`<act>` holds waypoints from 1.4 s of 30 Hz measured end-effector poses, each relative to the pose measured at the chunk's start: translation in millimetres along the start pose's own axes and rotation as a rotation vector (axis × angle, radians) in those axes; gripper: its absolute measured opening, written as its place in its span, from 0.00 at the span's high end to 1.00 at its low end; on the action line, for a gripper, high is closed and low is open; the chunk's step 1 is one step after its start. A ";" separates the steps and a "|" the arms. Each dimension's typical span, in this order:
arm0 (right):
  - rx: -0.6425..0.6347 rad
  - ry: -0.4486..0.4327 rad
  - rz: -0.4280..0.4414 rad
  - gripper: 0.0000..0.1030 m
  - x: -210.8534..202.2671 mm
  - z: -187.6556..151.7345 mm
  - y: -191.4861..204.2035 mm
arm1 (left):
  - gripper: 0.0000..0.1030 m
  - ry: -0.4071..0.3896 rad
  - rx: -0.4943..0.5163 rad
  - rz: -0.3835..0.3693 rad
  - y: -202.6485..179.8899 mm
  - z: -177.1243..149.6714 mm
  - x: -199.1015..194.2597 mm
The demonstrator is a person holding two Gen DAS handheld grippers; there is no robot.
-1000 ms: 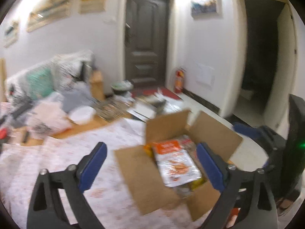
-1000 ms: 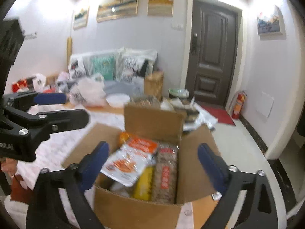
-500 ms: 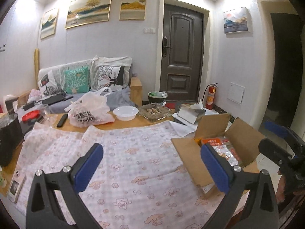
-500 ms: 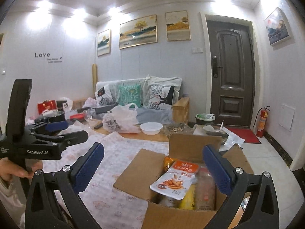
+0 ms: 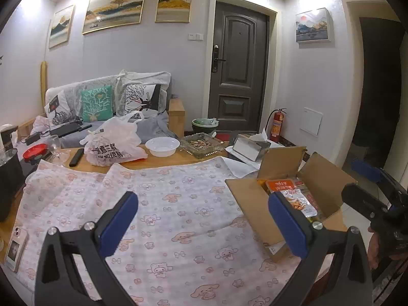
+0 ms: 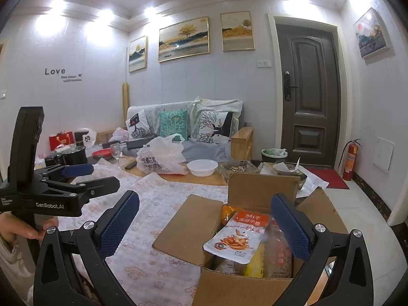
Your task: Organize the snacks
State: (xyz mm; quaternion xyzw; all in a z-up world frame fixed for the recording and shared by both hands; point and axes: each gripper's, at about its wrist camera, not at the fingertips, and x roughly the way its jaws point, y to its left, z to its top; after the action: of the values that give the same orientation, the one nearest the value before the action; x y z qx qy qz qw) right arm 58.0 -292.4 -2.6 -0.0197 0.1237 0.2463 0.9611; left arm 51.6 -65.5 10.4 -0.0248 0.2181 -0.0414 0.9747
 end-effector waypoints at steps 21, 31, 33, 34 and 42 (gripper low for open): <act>0.017 0.012 -0.017 0.00 -0.3 -8.8 -0.7 | 0.02 0.012 0.021 -0.029 -11.3 -0.5 6.3; 0.023 0.019 -0.026 0.00 -2.9 -9.4 -1.5 | 0.02 0.020 0.031 -0.040 -14.5 -1.4 9.9; 0.026 0.019 -0.028 0.00 -3.7 -10.2 -2.6 | 0.02 0.021 0.036 -0.045 -16.2 -0.9 11.0; 0.028 0.020 -0.029 0.00 -4.2 -10.9 -3.2 | 0.02 0.022 0.039 -0.047 -16.9 -0.4 11.7; 0.039 0.025 -0.050 0.00 -9.3 -11.7 -8.2 | 0.02 0.030 0.052 -0.070 -23.8 2.2 18.5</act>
State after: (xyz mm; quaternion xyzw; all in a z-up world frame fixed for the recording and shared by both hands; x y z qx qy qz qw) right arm 51.3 -305.1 -11.8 -0.0069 0.1399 0.2195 0.9655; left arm 67.6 -90.8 6.2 -0.0063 0.2304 -0.0814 0.9697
